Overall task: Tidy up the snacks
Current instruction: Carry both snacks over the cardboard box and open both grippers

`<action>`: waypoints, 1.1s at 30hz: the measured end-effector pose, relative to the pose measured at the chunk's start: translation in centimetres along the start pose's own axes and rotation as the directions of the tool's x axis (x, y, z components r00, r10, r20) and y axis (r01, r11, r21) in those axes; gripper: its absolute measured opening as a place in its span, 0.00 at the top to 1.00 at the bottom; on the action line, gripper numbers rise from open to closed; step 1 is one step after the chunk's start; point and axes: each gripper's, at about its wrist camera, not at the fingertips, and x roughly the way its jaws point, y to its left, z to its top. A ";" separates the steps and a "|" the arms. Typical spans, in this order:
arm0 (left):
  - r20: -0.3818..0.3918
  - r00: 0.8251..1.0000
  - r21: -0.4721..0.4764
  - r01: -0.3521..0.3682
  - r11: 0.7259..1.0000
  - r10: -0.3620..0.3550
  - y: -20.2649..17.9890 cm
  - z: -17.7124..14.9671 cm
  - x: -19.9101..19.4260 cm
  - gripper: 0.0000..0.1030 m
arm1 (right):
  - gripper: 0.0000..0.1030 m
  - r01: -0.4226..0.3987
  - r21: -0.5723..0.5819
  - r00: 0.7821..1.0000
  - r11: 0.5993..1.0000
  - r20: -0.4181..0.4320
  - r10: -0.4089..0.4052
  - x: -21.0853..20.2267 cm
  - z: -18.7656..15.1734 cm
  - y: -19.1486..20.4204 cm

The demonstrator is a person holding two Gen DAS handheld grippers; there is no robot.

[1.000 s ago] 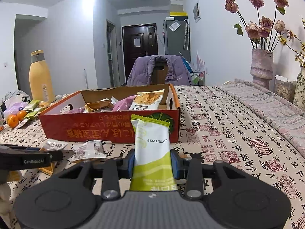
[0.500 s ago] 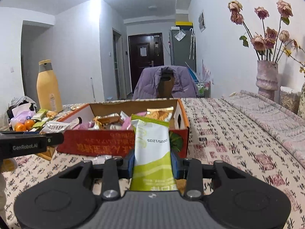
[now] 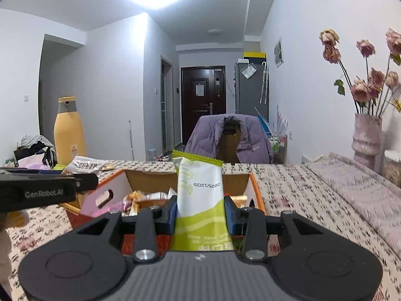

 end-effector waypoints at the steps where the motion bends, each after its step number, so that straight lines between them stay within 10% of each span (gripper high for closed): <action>1: -0.001 1.000 -0.005 0.000 1.000 0.000 0.1 0.2 0.3 0.59 | 0.65 -0.001 -0.003 1.000 1.000 0.003 0.001 0.3 0.3 0.1; 33: -0.070 0.997 -0.118 -0.039 0.992 0.031 4.2 0.6 11.5 0.59 | 0.65 -0.039 -0.045 0.997 0.998 -0.068 0.035 11.8 1.2 1.0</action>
